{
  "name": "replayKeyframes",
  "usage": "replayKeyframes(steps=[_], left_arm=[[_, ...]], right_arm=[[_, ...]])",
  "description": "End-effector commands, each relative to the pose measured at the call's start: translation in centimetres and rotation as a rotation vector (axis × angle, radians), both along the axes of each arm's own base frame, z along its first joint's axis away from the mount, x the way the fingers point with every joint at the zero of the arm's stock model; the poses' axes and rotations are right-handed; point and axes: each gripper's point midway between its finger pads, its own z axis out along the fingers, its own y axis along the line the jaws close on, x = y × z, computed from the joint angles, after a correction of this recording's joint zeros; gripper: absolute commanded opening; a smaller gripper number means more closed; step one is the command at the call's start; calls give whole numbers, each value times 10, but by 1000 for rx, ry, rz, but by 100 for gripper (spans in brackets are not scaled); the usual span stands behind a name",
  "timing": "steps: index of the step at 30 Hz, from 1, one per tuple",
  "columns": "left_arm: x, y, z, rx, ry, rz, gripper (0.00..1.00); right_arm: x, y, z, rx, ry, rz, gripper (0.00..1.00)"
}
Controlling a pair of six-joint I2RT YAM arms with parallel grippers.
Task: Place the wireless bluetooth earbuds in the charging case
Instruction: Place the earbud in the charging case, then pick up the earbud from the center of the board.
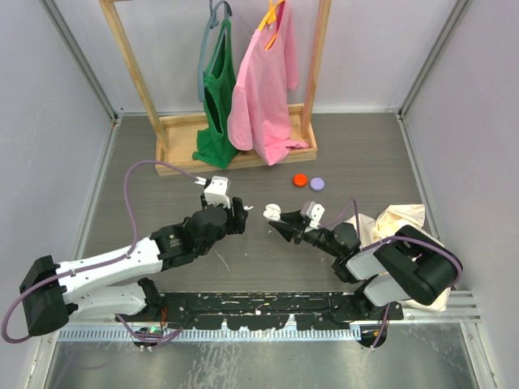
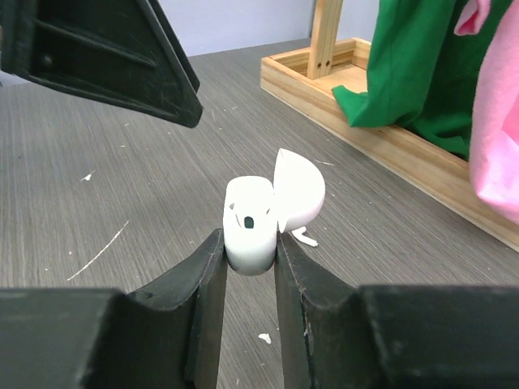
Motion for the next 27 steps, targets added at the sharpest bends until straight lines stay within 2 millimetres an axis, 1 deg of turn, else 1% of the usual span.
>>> replayKeyframes(steps=[1, 4, 7, 10, 13, 18, 24, 27], left_arm=[[17, 4, -6, 0, 72, 38, 60], [30, 3, -19, 8, 126, 39, 60], [44, -3, -27, 30, 151, 31, 60], [60, -14, -42, 66, 180, 9, 59], [74, -28, -51, 79, 202, -26, 58], [96, -42, -72, 108, 246, -47, 58], [114, -55, -96, 110, 292, -72, 56], [122, -60, -105, 116, 310, -81, 54]], right_arm=[[6, -8, 36, 83, -129, -61, 1], [6, -8, 36, 82, -130, -66, 1], [7, -9, 35, 82, -129, -73, 1], [7, -10, 35, 80, -130, -78, 1], [8, -11, 35, 80, -131, -82, 1], [10, -12, 35, 80, -129, -94, 1], [10, -13, 34, 78, -126, -103, 1], [12, -14, 33, 78, -126, -113, 1]])
